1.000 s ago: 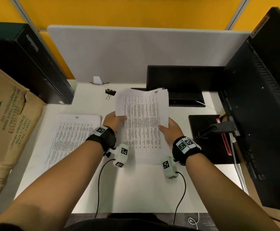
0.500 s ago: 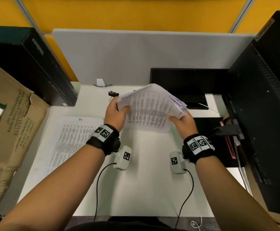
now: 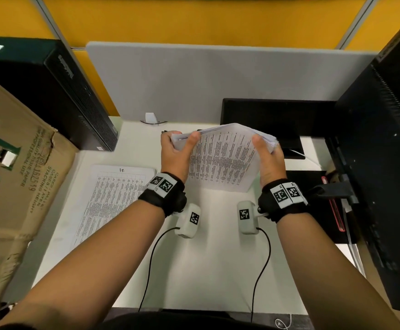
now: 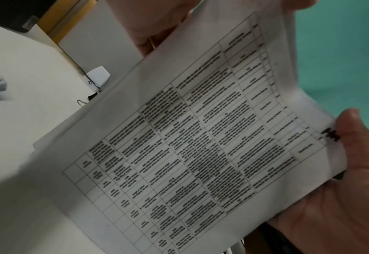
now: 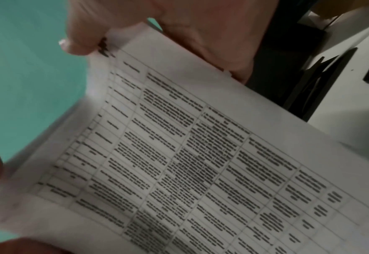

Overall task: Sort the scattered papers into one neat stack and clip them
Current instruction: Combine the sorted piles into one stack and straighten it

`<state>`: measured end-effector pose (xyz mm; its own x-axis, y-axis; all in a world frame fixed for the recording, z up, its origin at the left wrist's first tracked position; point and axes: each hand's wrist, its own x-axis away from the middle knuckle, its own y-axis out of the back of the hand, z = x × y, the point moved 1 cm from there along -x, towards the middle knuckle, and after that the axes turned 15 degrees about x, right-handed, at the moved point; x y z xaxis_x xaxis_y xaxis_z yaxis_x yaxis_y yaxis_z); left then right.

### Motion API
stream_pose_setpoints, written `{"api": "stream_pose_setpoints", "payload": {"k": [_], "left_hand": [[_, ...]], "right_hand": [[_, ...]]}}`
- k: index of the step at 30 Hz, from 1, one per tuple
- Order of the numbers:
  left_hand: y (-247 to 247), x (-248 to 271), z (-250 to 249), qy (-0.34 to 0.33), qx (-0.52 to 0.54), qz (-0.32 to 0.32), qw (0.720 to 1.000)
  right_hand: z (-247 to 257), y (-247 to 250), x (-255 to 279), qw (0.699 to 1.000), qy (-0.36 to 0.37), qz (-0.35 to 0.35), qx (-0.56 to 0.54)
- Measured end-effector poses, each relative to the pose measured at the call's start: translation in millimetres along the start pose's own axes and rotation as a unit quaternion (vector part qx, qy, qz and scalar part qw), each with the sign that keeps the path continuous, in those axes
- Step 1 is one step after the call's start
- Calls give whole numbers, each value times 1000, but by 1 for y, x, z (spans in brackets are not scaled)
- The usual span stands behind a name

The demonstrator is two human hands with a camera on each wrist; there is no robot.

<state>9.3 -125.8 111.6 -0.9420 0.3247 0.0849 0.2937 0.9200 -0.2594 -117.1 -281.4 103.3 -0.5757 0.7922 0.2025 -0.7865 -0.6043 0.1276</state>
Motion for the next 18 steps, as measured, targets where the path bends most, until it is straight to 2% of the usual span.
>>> {"api": "stream_pose_setpoints", "payload": {"k": [3,11,13,16,18], "left_hand": [[-3,0,-2,2,6,-23,1000],[-6,-2,-11,31,-14,-56,998],[-7,-3,-8,42,-24,-58,997],[-12,-3,-6,38,-43,-56,997],[-14,-4,-8,38,-58,-65,996]], "right_hand": [[7,-5,0,999,30,-11,28],[11,-4,-4,995,11,-99,24],[11,-7,-3,992,21,-112,55],[13,-11,-2,986,49,-107,114],[14,-11,1,986,72,-78,125]]}}
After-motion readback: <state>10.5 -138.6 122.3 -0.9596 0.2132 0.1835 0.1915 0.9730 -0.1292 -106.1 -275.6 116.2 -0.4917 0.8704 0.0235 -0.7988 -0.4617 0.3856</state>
